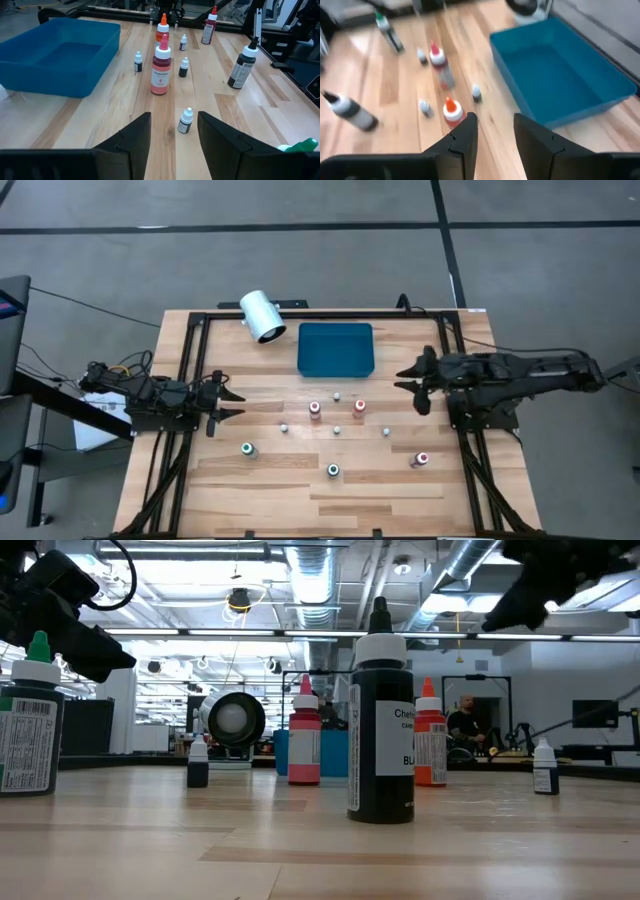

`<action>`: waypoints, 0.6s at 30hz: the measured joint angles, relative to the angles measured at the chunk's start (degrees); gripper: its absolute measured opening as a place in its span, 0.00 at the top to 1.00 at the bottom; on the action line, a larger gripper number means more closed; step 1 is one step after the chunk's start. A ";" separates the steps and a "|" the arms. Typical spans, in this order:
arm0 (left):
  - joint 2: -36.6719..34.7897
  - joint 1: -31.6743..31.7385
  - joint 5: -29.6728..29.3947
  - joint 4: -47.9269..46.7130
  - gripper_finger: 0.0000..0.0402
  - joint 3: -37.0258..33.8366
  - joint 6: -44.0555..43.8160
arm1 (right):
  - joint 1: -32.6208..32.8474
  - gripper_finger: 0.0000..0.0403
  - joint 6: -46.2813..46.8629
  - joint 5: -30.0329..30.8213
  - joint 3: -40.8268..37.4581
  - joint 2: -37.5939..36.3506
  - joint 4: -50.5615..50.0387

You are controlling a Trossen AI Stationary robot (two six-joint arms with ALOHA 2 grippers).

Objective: Pick & Place food coloring
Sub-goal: Put the large orange food coloring bottle into the blue bin

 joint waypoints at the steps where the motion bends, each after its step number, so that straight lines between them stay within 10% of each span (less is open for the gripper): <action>1: 0.00 0.01 0.00 0.00 0.62 0.00 0.00 | 0.16 0.71 -0.94 -0.02 1.61 2.63 -0.17; 18: 0.01 0.01 0.07 0.00 0.62 0.00 0.50 | -1.47 0.53 -8.73 -9.25 20.03 31.12 -6.03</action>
